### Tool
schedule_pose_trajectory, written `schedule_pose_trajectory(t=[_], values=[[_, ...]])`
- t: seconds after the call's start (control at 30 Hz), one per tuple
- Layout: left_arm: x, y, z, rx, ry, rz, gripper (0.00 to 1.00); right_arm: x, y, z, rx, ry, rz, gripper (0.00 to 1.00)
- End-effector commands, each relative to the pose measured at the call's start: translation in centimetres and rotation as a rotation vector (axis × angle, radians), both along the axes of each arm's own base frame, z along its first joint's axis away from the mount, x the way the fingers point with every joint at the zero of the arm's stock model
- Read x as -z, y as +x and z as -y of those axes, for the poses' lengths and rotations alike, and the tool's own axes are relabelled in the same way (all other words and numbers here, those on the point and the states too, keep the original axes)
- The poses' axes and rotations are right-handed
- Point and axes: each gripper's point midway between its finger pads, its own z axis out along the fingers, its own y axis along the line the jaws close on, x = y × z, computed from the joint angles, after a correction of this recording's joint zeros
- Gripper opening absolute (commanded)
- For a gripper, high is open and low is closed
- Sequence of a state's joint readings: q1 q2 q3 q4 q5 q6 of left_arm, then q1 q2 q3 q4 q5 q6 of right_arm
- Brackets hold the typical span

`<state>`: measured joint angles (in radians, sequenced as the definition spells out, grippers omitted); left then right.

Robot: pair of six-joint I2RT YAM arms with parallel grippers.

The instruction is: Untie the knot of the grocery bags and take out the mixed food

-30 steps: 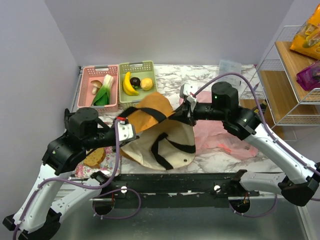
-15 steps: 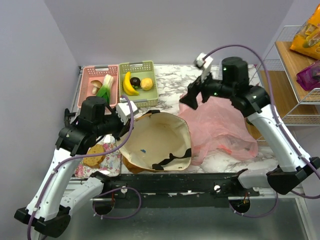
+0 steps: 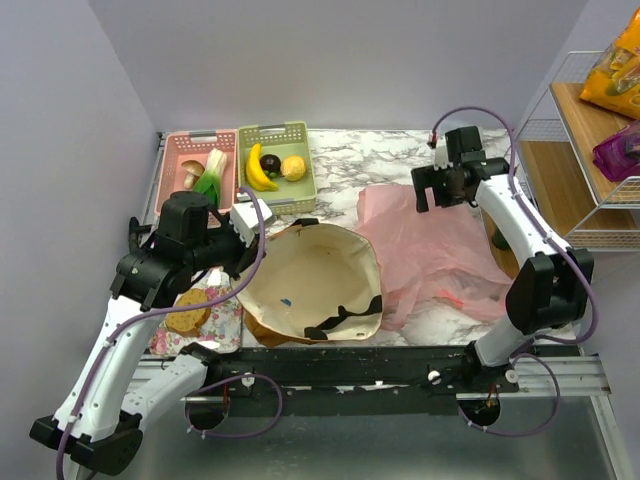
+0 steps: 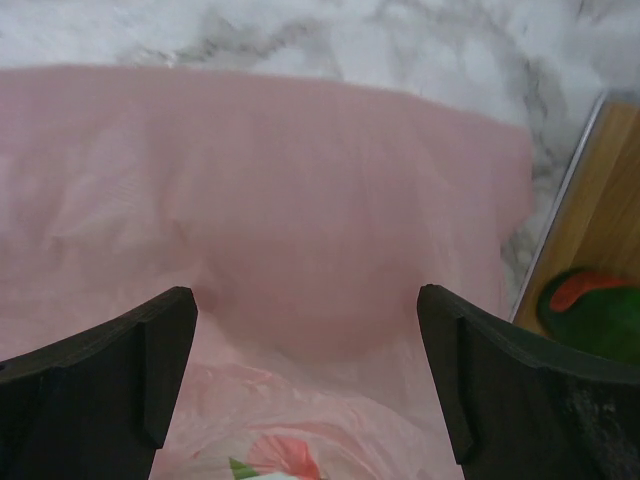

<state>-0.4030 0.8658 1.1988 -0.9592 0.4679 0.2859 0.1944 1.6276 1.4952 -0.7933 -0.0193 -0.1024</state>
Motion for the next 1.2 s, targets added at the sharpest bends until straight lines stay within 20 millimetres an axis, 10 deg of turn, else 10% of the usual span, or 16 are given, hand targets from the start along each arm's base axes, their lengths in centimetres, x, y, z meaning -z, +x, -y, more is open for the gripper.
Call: schedule_pose_trajectory(t=[0.0,0.23,0.5,0.7,0.8,0.97,1.17], values=[[-1.4,-0.2,0.2,0.008,-0.039,0.043,0.00,3.9,-2.2,0.6,0.101,0.006,-0.086,1.00],[-1.4,-0.1,0.2,-0.003,-0.039,0.031,0.00,13.3,-4.2,-1.1,0.100,0.083,-0.280,1.00],[-1.3,0.1,0.2,-0.018,-0.041,0.014,0.00,18.2,-3.5,-0.1,0.040,-0.023,-0.215,0.98],[-1.5,0.8,0.5,-0.022,-0.045,0.012,0.00,21.5,-5.9,-1.2,-0.055,0.001,-0.330,0.31],[-1.5,0.9,0.6,-0.027,-0.045,0.001,0.00,16.1,-5.3,-3.9,-0.202,0.158,-0.208,0.01],[-1.1,1.2,1.0,-0.043,-0.069,-0.031,0.00,-2.2,-4.6,-8.0,-0.437,0.382,0.250,0.01],[-1.3,2.0,1.6,-0.070,-0.107,-0.068,0.00,-20.3,-10.4,-10.8,-0.662,0.584,0.581,0.01]])
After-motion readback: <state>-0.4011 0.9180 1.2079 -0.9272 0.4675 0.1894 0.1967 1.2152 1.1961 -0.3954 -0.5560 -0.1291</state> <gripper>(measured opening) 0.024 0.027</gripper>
